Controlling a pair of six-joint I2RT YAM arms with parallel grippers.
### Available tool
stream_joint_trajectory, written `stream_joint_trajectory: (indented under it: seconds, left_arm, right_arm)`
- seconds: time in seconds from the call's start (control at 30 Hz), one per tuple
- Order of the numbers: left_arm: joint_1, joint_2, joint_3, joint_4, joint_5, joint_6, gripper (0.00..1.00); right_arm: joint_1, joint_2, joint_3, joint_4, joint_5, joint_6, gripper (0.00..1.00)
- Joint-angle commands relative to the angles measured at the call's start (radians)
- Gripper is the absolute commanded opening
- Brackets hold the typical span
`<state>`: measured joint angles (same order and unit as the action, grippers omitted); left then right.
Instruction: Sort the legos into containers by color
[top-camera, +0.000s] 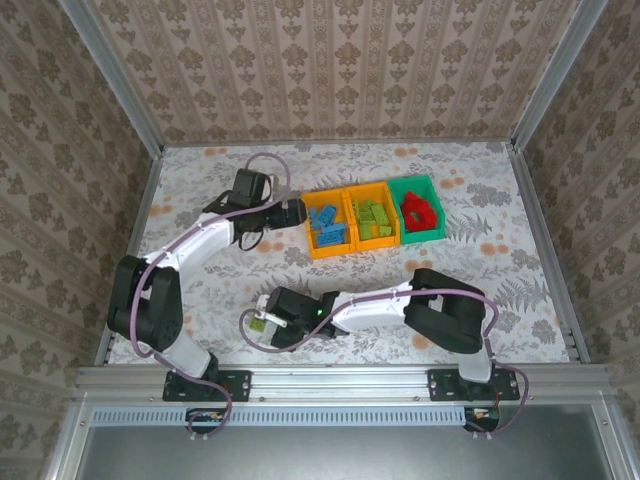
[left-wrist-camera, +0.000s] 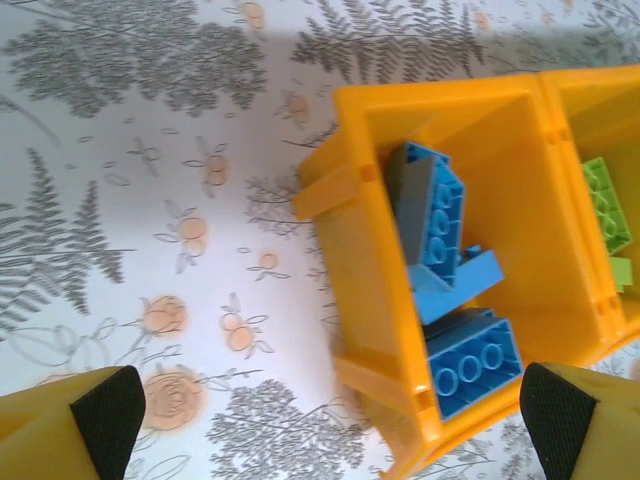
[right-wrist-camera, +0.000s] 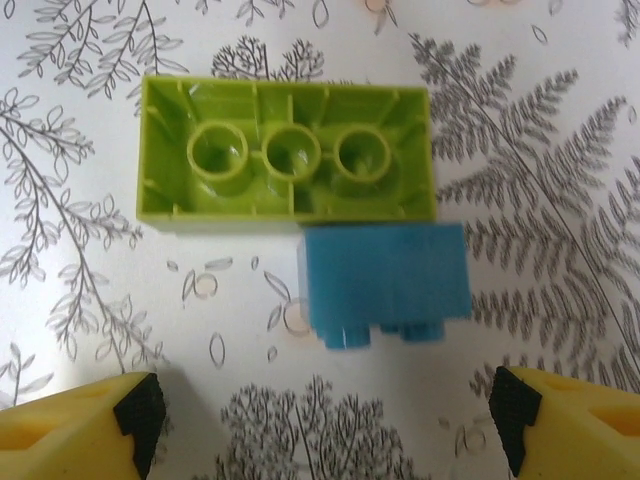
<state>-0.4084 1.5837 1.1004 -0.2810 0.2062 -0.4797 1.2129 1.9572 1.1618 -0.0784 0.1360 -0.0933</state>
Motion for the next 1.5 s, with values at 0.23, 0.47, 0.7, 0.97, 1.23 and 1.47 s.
stream_joint_trajectory:
  seconds: [0.23,0.47,0.7,0.97,1.23,1.47]
  left_arm:
    - [0.038,-0.074,-0.066,0.009,0.006,-0.021,1.00]
    - [0.051,-0.075,-0.079,0.006,0.007,-0.025,1.00]
    - [0.057,-0.076,-0.088,0.008,0.007,-0.032,1.00]
    - [0.069,-0.098,-0.116,-0.010,-0.013,-0.030,1.00]
    - [0.083,-0.145,-0.161,-0.088,-0.082,-0.029,1.00]
    - [0.063,-0.227,-0.235,-0.176,-0.155,-0.036,1.00]
  right_arm:
    - [-0.063,0.069,0.080,-0.011,-0.078,-0.089,0.79]
    - [-0.072,0.092,0.106,-0.048,-0.104,-0.115,0.56]
    - [-0.072,0.098,0.114,-0.049,-0.124,-0.104,0.44]
    - [-0.082,-0.010,0.022,-0.026,-0.096,-0.048,0.26]
    - [-0.189,-0.240,-0.140,0.059,-0.063,0.055,0.26]
    - [-0.383,-0.248,0.003,-0.128,0.021,0.180,0.26]
